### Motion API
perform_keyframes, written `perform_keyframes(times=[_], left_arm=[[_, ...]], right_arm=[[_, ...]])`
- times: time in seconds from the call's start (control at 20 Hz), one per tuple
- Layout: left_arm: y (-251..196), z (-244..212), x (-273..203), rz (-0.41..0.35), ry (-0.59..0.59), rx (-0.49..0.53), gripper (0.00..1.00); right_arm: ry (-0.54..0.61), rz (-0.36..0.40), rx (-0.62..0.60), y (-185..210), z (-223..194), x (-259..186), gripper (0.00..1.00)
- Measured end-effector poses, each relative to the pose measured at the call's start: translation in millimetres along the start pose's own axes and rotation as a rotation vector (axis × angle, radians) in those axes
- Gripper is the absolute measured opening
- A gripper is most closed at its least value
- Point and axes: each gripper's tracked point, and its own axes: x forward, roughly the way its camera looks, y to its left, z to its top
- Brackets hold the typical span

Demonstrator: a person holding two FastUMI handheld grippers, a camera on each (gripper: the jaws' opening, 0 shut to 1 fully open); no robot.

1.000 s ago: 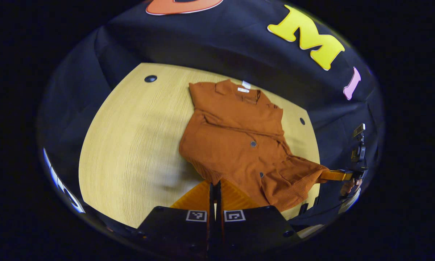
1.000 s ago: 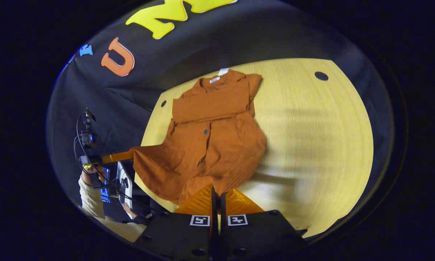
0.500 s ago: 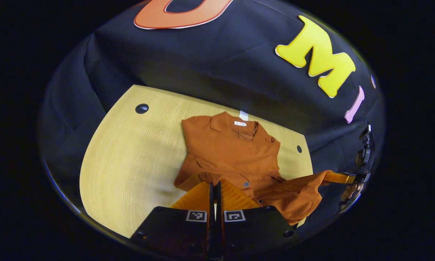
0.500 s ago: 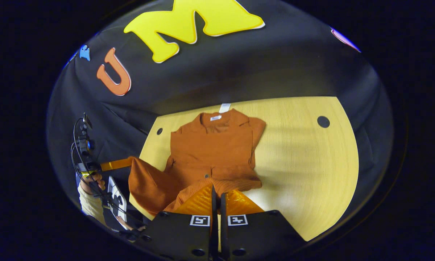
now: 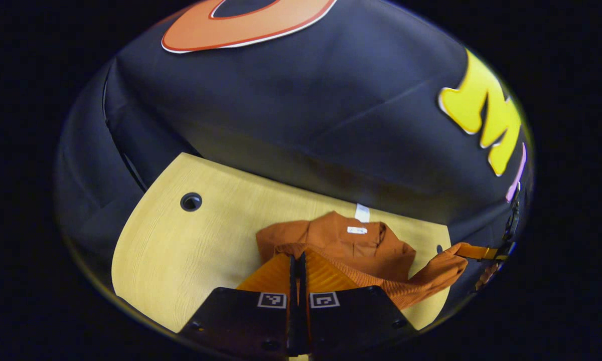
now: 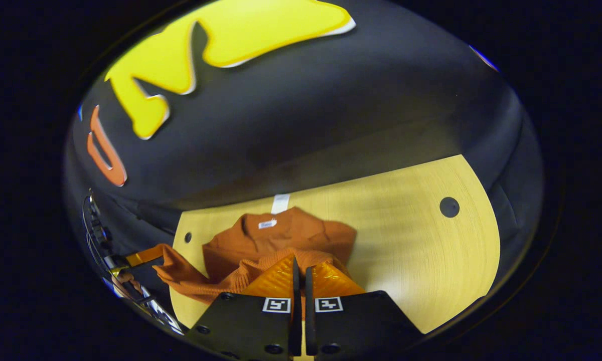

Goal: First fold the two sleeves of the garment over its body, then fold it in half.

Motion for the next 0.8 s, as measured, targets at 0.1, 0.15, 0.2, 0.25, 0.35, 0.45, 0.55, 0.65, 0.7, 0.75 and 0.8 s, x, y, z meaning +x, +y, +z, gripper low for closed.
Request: perform_keyframes(times=[0.1, 0.15, 0.2, 0.25, 0.35, 0.45, 0.55, 0.65, 0.7, 0.75, 0.8], left_arm=[[15.3, 1.4, 45.3, 0.045, -0.017, 0.035, 0.03], [21.1, -2.4, 66.3, 0.057, -0.014, 0.051, 0.03], [25.6, -8.5, 83.6, 0.076, 0.001, 0.058, 0.03], [32.4, -15.6, 97.9, 0.110, 0.019, 0.059, 0.03], [39.9, -25.3, 118.4, 0.135, 0.049, 0.056, 0.03], [44.5, -29.8, 131.2, 0.146, 0.042, 0.036, 0.05], [41.6, -21.6, 132.7, 0.118, 0.007, 0.003, 0.06], [39.4, -13.7, 132.2, 0.090, -0.023, -0.001, 0.08], [35.4, -10.8, 131.7, 0.068, -0.032, 0.008, 0.08], [31.9, -6.6, 131.7, 0.051, -0.041, 0.023, 0.10], [31.0, 0.2, 128.3, 0.051, -0.061, 0.043, 0.11]], right_arm=[[-0.021, -0.021, 0.102, -6.0, 9.7, 48.7, 0.03], [-0.049, -0.038, 0.113, -11.9, 14.0, 70.7, 0.03], [-0.058, -0.040, 0.119, -18.0, 14.3, 86.0, 0.03], [-0.066, -0.060, 0.120, -27.3, 12.2, 102.7, 0.04], [-0.064, -0.068, 0.120, -37.0, 8.7, 119.3, 0.04], [-0.046, -0.081, 0.100, -52.7, 1.3, 129.7, 0.04], [-0.048, -0.070, 0.085, -53.7, 0.7, 126.7, 0.05], [-0.089, -0.087, 0.075, -58.7, 9.3, 115.3, 0.07], [-0.108, -0.072, 0.081, -55.1, 14.9, 110.8, 0.09], [-0.117, -0.062, 0.097, -50.3, 18.5, 106.3, 0.10], [-0.115, -0.058, 0.124, -47.4, 18.5, 103.8, 0.11]])
